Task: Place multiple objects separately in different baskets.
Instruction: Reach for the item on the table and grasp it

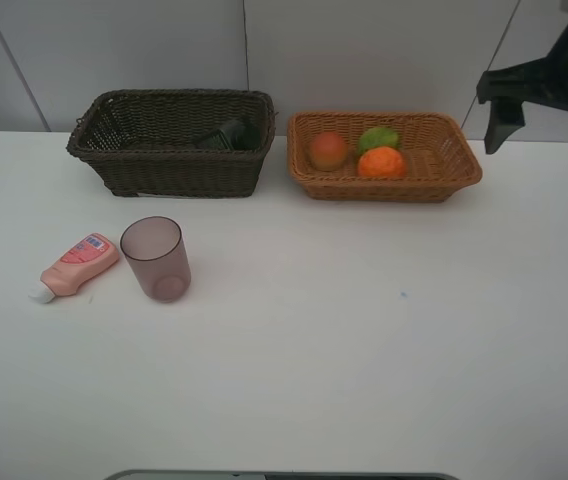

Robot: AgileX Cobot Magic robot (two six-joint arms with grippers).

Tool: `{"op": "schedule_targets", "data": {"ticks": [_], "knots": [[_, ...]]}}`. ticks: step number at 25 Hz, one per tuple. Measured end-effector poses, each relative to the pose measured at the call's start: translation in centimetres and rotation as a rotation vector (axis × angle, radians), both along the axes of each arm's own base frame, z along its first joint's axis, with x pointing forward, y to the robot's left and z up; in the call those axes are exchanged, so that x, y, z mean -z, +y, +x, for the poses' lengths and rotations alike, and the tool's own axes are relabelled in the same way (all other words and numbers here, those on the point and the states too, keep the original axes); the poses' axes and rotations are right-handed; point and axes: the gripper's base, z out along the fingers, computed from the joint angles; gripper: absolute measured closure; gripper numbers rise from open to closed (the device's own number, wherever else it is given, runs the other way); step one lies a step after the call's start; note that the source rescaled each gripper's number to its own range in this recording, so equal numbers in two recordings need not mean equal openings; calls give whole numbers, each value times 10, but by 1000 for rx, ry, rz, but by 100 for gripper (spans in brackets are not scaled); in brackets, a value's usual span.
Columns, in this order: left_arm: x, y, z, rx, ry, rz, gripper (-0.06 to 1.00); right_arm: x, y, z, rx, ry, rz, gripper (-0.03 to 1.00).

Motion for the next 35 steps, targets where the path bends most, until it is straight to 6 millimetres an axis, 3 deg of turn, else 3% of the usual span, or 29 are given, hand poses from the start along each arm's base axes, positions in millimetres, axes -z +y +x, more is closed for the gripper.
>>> {"op": "schedule_targets", "data": {"ticks": [8, 17, 28, 35], "knots": [[0, 0, 0, 0, 0, 0, -2, -42, -17, -81, -49, -116, 43, 14], [0, 0, 0, 0, 0, 0, -2, -61, -23, -160, -174, -299, 149, 14], [0, 0, 0, 0, 0, 0, -2, -47, -41, -245, -192, -579, 189, 14], [0, 0, 0, 0, 0, 0, -2, -19, -46, -271, -203, -718, 205, 14]]}}
